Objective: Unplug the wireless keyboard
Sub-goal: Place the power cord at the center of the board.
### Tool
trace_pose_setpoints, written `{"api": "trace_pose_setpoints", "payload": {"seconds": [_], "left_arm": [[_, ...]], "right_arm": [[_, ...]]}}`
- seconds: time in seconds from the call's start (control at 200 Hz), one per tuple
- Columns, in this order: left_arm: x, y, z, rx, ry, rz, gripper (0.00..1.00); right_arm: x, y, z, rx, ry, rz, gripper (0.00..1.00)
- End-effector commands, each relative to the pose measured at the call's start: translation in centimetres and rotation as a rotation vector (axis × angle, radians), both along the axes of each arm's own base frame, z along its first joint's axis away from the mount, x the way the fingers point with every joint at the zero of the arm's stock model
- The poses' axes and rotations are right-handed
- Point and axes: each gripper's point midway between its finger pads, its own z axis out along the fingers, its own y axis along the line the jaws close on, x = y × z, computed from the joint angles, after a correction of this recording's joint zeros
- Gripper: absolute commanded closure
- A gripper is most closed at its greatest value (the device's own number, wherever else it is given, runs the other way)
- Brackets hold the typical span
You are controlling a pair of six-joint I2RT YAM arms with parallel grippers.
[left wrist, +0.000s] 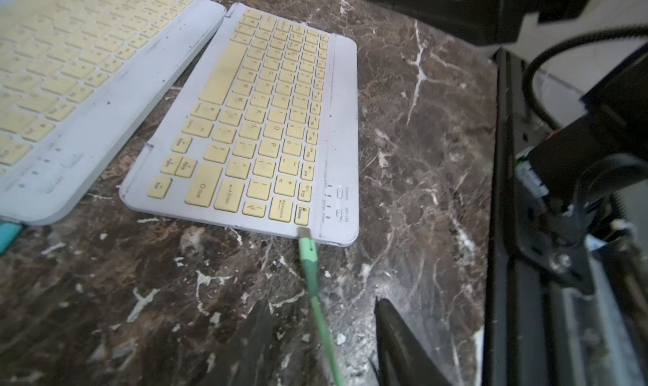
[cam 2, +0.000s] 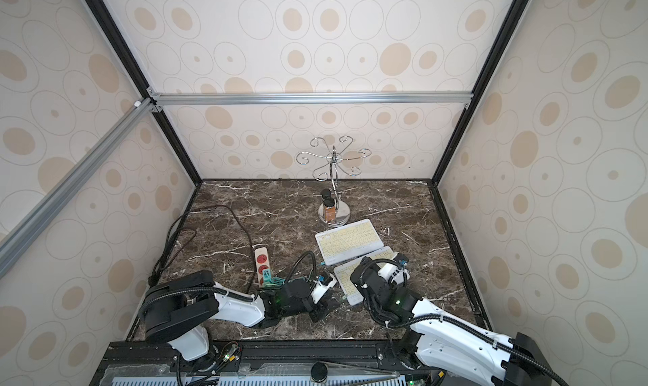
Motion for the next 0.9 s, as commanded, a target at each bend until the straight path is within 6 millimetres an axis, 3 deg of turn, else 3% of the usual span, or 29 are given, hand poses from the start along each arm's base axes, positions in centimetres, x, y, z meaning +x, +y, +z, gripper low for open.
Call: {"api": "trace_pose_setpoints", "payload": {"seconds": [0.0, 0.215, 0.39, 0.495, 0.71, 0.895], "left_arm": [[1.2, -0.8, 4.2, -0.074, -0.076, 0.023, 0.43], [2.2, 1.3, 9.4, -0.156, -0.195, 0.101, 0.36], [3.3, 5.9, 13.6, -0.237, -0.301, 0.253, 0.35], [4.0, 9.1, 15.1, -0.265, -0.346, 0.356, 0.34], [5.7, 13.8, 15.7, -0.260, -0.366, 0.521, 0.32], [7.6, 18.4, 14.8, -0.252, -0.314, 0.699, 0.30]], "right_arm": [[0.7, 0.8, 1.9, -0.058, -0.048, 0.078, 0.19], [1.6, 3.5, 4.0, -0.143, -0.098, 0.256, 0.22], [2.0, 5.3, 4.4, -0.230, -0.049, 0.354, 0.26], [1.9, 6.7, 4.6, -0.281, -0.052, 0.406, 0.26], [0.3, 10.9, 4.8, -0.376, -0.092, 0.509, 0.34], [-1.5, 15.1, 3.8, -0.432, -0.092, 0.592, 0.40]]}}
